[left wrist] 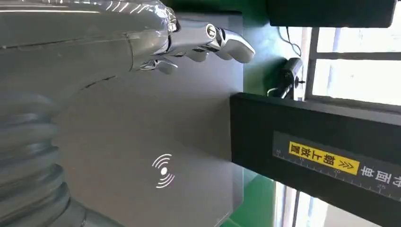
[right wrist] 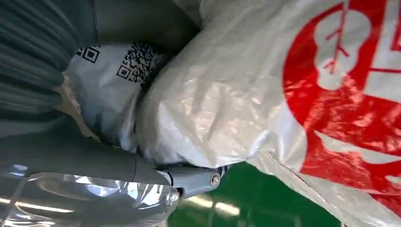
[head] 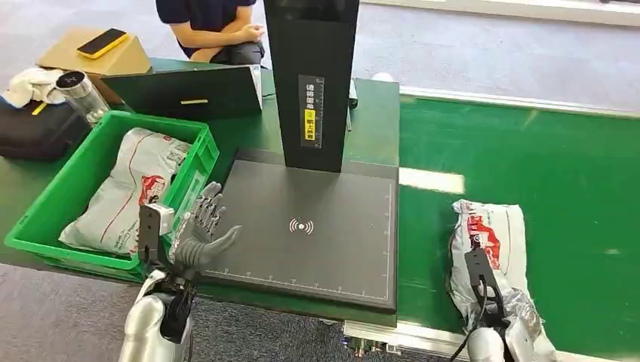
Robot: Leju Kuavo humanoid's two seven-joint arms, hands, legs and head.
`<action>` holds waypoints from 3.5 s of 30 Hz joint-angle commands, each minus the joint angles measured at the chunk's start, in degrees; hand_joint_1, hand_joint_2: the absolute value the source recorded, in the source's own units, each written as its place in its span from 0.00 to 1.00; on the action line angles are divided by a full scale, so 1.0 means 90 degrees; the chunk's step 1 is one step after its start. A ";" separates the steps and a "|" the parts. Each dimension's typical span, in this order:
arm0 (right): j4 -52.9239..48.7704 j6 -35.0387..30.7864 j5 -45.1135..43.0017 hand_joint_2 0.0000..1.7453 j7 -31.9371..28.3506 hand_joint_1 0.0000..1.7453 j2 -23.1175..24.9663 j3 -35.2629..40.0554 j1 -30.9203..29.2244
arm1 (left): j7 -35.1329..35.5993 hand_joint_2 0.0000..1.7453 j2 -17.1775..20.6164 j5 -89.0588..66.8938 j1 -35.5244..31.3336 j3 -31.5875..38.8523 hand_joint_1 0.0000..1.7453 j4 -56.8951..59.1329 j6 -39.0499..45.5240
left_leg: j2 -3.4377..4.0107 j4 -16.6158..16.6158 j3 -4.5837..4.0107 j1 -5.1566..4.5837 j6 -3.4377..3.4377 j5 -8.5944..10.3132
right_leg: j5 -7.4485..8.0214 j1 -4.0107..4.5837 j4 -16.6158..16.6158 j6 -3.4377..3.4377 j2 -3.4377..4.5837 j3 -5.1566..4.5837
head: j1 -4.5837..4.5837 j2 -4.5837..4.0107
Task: Moved the parcel from conveyor to table for the left to box.
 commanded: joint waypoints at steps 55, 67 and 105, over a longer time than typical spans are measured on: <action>-0.0104 -0.2637 0.0830 1.00 -0.4164 1.00 -0.1574 0.5448 -0.1205 | -0.0448 1.00 0.0406 0.0270 -0.0749 -0.0536 0.00 0.0967 -0.0188 | 0.0025 -0.0032 0.0037 0.0002 -0.0017 0.0006 | 0.0014 0.0006 -0.0028 0.0002 0.0020 0.0029 | -0.0002 0.0000; 0.1357 -0.2214 0.0529 1.00 -0.4227 1.00 -0.1635 0.7348 -0.1783 | -0.0547 1.00 0.0550 0.0459 -0.0806 -0.0775 0.00 0.1154 -0.0129 | 0.0007 -0.0018 0.0024 0.0003 -0.0014 0.0001 | 0.0003 0.0007 -0.0013 -0.0001 0.0004 0.0020 | -0.0002 0.0000; 0.3023 -0.2154 0.0519 1.00 -0.2769 1.00 -0.1938 0.7173 -0.2820 | -0.0933 1.00 0.0552 0.0875 -0.0376 -0.0252 0.00 0.0100 0.0769 | -0.0003 -0.0011 0.0023 -0.0004 -0.0002 0.0020 | 0.0018 0.0000 -0.0005 0.0016 -0.0006 0.0021 | 0.0000 0.0002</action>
